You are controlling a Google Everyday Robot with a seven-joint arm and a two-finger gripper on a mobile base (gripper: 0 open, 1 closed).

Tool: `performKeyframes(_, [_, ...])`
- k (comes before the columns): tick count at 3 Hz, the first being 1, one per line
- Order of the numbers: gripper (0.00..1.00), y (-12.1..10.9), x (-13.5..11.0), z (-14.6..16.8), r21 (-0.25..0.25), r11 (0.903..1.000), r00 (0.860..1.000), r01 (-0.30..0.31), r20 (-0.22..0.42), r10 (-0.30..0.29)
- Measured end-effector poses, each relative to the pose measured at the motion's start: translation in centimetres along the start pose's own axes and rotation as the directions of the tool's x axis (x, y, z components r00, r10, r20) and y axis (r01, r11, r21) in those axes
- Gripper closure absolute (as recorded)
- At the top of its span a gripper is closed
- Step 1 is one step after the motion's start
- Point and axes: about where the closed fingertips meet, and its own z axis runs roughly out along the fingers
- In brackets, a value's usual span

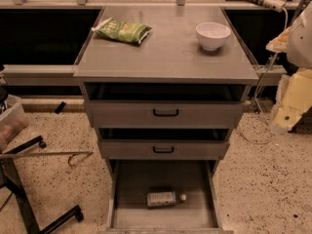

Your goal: Pick blue plastic bottle from bottom drawer and place on counter

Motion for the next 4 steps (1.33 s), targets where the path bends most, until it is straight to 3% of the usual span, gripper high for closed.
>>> performKeyframes(1, [0.0, -0.1, -0.1, 0.4, 0.012, 0.9999, 1.0, 0.003, -0.001, -0.003])
performKeyframes(2, [0.0, 1.5, -0.1, 4.6, -0.016, 0.9999, 0.999, -0.002, 0.046, 0.003])
performKeyframes(3, [0.0, 4.7, -0.1, 13.2, -0.095, 0.9954, 0.993, -0.004, 0.119, 0.015])
performKeyframes(4, [0.0, 9.2, 0.4, 24.2, -0.217, 0.9761, 0.984, -0.019, 0.168, 0.056])
